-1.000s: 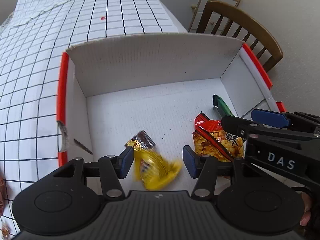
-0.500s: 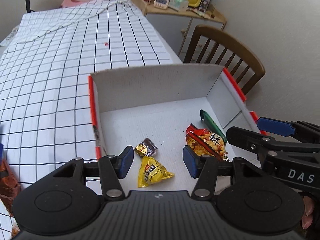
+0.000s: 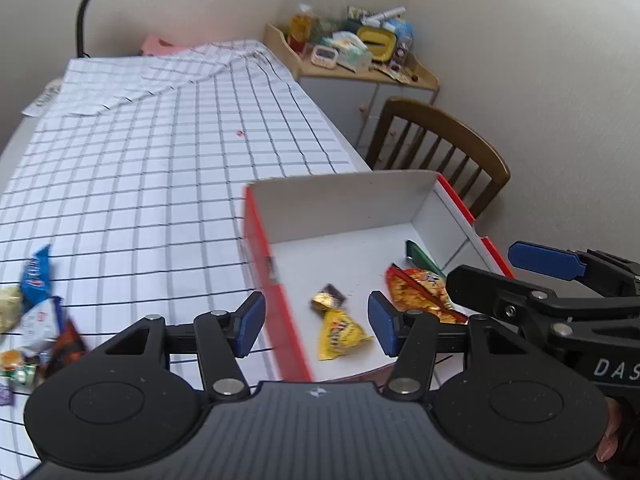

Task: Organize snacks
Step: 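Move both tools back over the remaining snacks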

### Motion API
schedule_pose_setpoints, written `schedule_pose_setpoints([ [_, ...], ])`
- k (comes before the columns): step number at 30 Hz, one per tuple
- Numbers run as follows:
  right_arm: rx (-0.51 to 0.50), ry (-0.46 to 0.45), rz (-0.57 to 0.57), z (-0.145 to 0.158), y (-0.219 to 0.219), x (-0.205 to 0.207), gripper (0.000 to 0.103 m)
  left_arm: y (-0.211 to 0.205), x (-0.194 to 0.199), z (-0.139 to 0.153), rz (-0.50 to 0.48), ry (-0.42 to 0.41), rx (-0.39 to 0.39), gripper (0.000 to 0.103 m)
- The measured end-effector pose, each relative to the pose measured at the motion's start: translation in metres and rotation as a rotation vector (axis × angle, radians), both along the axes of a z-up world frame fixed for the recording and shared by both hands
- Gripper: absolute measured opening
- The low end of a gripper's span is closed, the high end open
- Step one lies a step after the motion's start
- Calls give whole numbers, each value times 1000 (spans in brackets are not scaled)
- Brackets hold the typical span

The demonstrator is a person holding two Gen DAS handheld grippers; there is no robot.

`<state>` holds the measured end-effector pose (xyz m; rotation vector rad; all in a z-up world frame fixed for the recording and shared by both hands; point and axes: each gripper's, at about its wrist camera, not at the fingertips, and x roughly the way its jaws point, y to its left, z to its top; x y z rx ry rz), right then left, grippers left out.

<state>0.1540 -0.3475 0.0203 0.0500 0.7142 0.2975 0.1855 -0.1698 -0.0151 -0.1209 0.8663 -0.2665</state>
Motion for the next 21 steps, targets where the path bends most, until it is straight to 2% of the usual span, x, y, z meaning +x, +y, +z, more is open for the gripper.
schedule_pose_setpoints([
  [6,9,-42,65,6,39,-20,88,45,-24,10,49,-59,6,65],
  [10,21,-61,102,6,67,-30,88,75,-38,13,74,-75,13,65],
  [14,39,-76,121,5,92,-39,97,104,-50,14,107,-85,6,71],
  [21,53,-71,159,-2,130,-46,99,158,-69,5,156,-85,-13,78],
])
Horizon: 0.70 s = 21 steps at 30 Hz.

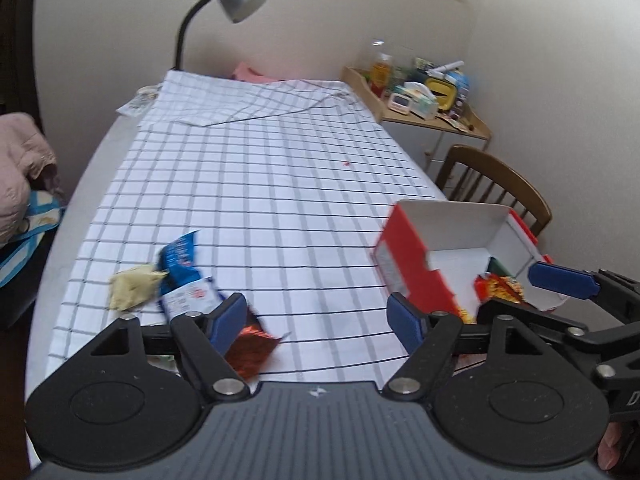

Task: Organize snacks
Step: 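Move both tools back over the remaining snacks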

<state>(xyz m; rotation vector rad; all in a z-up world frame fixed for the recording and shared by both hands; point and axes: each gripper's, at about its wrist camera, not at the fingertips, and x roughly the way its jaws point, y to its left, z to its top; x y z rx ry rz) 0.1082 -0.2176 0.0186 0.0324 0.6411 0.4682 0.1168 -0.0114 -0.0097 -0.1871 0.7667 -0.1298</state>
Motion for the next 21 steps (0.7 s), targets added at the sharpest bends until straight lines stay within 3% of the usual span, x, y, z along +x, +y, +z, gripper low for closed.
schedule_pose_setpoints([
  [9,-30,57,52,-28,50,-9,99,67,-9,-22,46,48,-64,89],
  [11,-40,83,65,-38,62,-10,99,77,-8,-33,39,77,-79,100],
  [17,-87,155,112,-69,95,-18,99,95,-7,-67,51,153,-78,101],
  [21,-101,212,132,-88,108,-19,99,107,-3,-83,86,160,-32,101],
])
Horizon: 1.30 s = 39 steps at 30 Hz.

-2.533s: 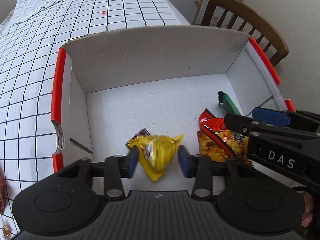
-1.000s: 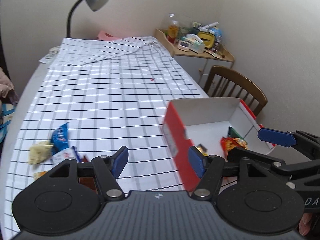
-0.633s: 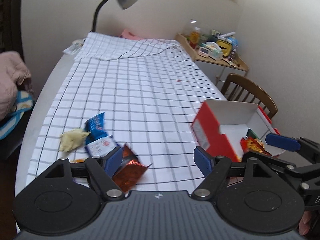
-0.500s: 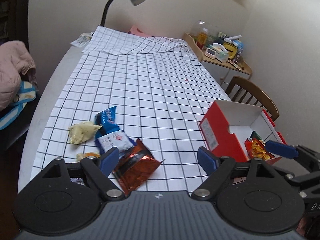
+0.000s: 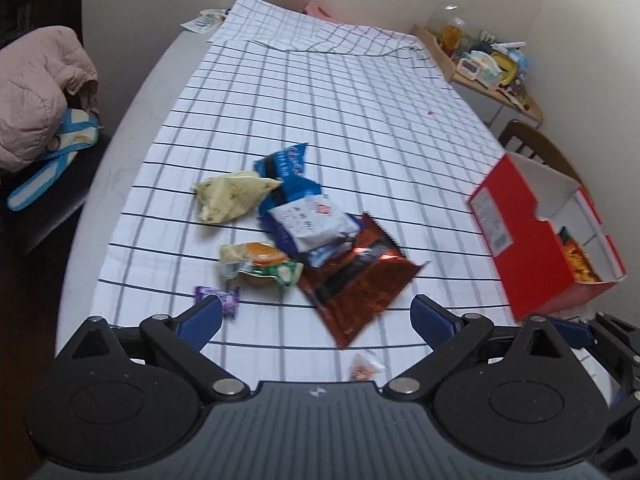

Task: Organize snacks
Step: 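Move both tools back over the remaining snacks, then grasp the orange-yolk pastry packet with the left tool while the right grasps the small wrapped candy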

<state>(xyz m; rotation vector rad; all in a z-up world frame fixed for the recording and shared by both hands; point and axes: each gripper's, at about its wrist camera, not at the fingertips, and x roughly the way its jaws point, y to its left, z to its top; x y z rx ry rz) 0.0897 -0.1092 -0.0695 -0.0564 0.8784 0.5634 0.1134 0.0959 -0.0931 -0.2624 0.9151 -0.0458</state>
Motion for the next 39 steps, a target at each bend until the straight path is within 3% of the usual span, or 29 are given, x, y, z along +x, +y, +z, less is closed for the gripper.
schedule_pose_setpoints([
  [8,-68,92,20,-42,26,4,96,14,19,-28,22,9,104,101],
  [14,-123,103,42,-65,42,8,91,11,37,-45,-15,3,179,101],
  [20,-142,120,20,-76,47,17,85,13,54,-55,-33,26,160,101],
  [30,-200,95,66,-83,64,15,66,17,72,-66,11,57,128,100],
  [33,-214,85,74,-82,67,13,56,16,75,-69,3,63,123,99],
  [39,-211,79,86,-80,67,10,37,20,77,-71,12,85,75,77],
])
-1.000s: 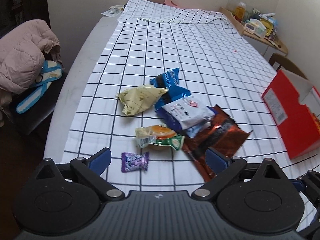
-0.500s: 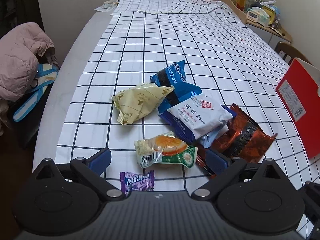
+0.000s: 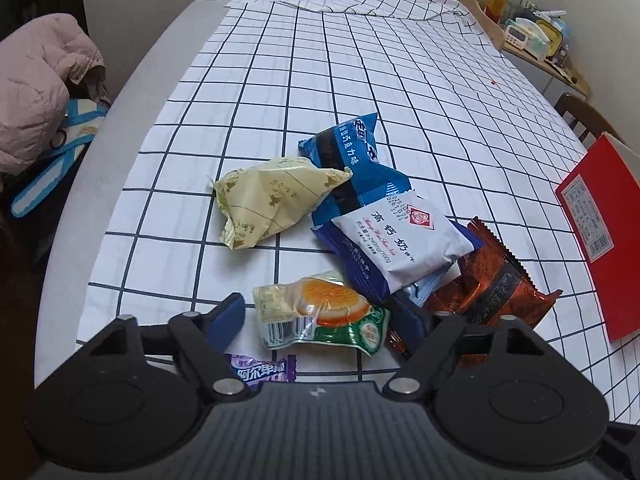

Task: Organize snacks
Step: 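Grasp the orange-yolk pastry packet with the left tool while the right grasps the small wrapped candy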

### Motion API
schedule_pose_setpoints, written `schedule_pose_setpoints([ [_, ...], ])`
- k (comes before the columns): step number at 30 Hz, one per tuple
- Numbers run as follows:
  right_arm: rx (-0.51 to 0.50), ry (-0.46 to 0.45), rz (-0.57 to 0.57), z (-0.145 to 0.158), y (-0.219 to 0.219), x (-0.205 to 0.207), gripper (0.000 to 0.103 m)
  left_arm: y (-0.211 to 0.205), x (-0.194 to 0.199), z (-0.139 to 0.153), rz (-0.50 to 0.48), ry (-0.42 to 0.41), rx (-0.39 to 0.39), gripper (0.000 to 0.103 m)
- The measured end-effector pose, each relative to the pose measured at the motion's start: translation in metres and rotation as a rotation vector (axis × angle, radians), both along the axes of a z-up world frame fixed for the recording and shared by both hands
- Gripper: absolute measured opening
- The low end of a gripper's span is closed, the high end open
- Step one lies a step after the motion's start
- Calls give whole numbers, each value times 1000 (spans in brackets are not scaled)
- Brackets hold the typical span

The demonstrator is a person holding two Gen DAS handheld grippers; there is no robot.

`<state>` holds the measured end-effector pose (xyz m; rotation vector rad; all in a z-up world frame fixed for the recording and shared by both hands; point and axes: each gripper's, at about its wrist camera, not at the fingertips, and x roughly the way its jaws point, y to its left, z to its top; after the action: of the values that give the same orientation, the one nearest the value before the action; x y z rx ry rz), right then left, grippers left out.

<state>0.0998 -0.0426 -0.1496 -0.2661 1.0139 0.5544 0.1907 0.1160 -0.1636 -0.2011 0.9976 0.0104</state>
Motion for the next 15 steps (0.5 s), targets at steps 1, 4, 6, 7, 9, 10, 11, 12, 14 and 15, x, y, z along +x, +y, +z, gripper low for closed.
schedule_pose_setpoints([
  [1,2,0,-1,0,-1,0,36,0,0,0,-4,1,-5,71],
  [4,13,2,-8,1,-2,0,34,-2,-1,1,-8,9,-10,67],
  [6,19,3,-11,1,-3,1,32,-1,-2,1,-2,8,-16,66],
  [7,23,2,-11,2,-4,1,28,0,-3,2,0,7,-21,65],
  [9,26,4,-15,3,-6,0,26,1,-4,2,8,9,-30,65],
  [10,28,6,-16,3,-7,0,26,2,-4,2,10,10,-34,65],
  [11,31,7,-19,3,-8,0,26,2,-5,2,13,10,-34,64],
  [12,34,6,-25,3,-10,0,26,3,-5,2,17,10,-32,64],
  [14,43,10,-36,4,-13,1,25,5,-7,4,29,5,-38,64],
  [15,46,11,-40,5,-15,1,25,5,-9,6,34,3,-42,64],
])
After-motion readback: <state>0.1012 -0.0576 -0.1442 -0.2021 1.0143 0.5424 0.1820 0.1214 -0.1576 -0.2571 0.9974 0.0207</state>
